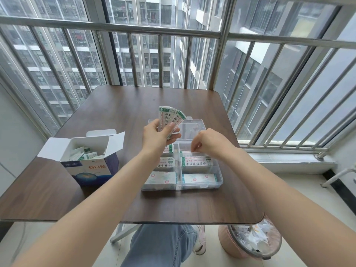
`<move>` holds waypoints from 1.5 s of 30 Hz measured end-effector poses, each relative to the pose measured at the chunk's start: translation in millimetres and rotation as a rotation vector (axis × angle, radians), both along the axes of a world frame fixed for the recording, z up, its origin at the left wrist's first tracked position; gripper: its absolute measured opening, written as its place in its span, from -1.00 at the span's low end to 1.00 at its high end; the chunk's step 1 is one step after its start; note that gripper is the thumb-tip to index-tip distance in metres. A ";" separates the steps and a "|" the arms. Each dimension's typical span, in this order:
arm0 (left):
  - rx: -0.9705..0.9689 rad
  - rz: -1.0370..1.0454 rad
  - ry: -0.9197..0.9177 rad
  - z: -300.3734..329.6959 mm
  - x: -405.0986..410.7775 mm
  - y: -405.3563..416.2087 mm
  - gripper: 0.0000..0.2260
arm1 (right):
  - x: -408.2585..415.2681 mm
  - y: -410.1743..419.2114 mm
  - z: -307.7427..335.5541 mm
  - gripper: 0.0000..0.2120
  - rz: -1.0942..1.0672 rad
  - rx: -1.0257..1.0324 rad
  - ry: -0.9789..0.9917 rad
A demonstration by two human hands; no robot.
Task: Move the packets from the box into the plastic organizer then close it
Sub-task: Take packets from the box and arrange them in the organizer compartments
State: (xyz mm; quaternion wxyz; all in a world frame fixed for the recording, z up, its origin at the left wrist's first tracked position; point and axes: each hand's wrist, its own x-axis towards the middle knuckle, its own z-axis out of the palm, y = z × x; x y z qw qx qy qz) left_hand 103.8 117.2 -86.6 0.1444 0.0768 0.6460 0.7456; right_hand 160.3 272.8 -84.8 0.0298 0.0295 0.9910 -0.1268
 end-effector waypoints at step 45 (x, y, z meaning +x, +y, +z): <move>-0.164 -0.092 -0.065 9.9 2.7 -11.0 -0.88 | 9.7 -1.8 9.3 -0.85 -0.420 -0.856 0.269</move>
